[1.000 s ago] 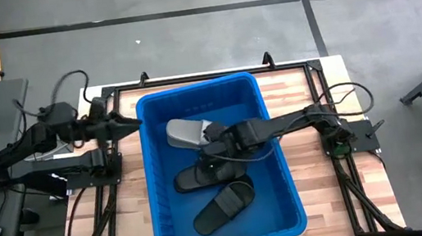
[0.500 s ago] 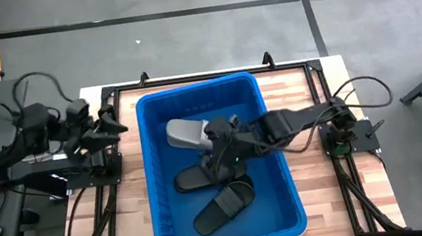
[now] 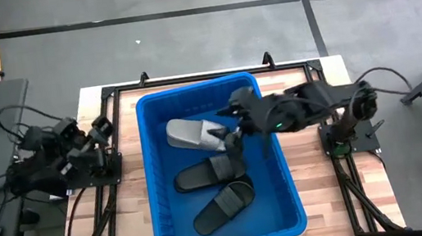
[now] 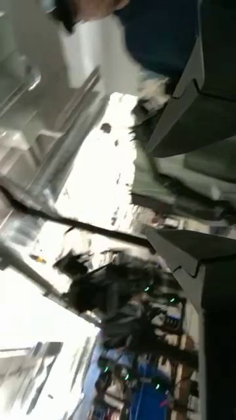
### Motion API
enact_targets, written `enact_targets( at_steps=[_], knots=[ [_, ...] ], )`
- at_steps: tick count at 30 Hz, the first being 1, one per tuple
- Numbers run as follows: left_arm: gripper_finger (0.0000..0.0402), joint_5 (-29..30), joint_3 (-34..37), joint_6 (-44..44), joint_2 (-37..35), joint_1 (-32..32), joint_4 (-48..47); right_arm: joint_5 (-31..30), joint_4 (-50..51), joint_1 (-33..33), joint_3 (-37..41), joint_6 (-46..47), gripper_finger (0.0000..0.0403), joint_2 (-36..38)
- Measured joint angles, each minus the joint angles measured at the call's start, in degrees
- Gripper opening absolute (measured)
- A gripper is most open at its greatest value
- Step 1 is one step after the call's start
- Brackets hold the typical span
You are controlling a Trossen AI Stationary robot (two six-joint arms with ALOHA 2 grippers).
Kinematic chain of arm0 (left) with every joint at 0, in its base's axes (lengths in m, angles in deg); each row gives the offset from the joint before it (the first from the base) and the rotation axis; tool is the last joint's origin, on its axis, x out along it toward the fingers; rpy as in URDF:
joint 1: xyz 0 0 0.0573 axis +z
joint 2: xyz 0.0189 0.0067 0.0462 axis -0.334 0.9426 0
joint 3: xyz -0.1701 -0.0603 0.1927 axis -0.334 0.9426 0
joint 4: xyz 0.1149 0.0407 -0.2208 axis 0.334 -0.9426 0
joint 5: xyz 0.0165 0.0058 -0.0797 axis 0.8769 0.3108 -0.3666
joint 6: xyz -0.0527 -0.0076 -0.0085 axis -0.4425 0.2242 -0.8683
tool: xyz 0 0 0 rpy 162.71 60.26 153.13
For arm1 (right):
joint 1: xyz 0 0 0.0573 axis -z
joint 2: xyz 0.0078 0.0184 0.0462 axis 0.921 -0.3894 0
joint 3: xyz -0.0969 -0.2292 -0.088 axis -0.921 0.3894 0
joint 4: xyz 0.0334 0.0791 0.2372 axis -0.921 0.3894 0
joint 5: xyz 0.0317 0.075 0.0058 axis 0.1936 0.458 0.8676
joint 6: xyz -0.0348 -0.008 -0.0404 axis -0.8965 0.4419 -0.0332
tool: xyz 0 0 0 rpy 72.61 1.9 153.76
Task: Pick and place slides into bin
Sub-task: Return to Home Position
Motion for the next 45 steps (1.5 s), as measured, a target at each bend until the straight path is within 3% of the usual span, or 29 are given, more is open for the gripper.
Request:
enact_targets(
  at_steps=[3,5,7,11,14,18,23,33,35,39,45],
  knots=[
    [0.0180,0.3,3.9,-0.3,-4.2,0.0,-0.1,-0.7,-1.6,-0.3,3.6,-1.5,0.0281,3.8],
    [0.0182,1.8,5.2,-0.3,-6.2,0.0,-0.6,-1.0,-5.5,-0.4,10.7,-0.4,0.0281,7.1],
    [0.0183,2.1,6.2,-0.3,-7.4,0.0,-1.3,-0.3,-15.0,-0.7,21.5,-0.7,0.0281,11.5],
    [0.0183,3.0,6.6,0.5,-7.4,0.0,-4.3,3.8,-44.4,-0.8,48.2,-2.1,0.0281,23.5],
    [0.0184,4.0,6.6,0.9,-7.4,0.0,-9.0,6.0,-63.6,-1.0,64.0,-5.3,0.0281,32.1],
    [0.0184,5.8,6.6,1.1,-7.4,0.0,-10.1,2.1,-73.1,-2.4,78.2,-4.5,0.0281,44.8],
    [0.0184,2.3,6.6,-0.4,-7.4,0.0,-9.0,-0.5,-84.6,-5.6,91.5,-8.7,0.0281,55.5],
    [0.0184,3.8,6.6,-1.5,-7.4,0.0,-7.0,0.7,-91.0,-5.5,110.9,-8.7,0.0281,74.0],
    [0.0184,4.4,6.6,-1.8,-7.4,0.0,-4.7,0.6,-91.1,-5.5,113.0,-9.1,0.0281,77.4],
    [0.0184,0.1,6.6,-2.3,-7.4,0.0,-3.6,0.9,-90.4,-5.5,116.1,-11.6,0.0281,84.3],
    [0.0184,0.2,6.6,-1.6,-7.4,0.0,-10.3,0.5,-81.9,-5.5,120.3,-9.1,0.0281,94.5]
  ],
)
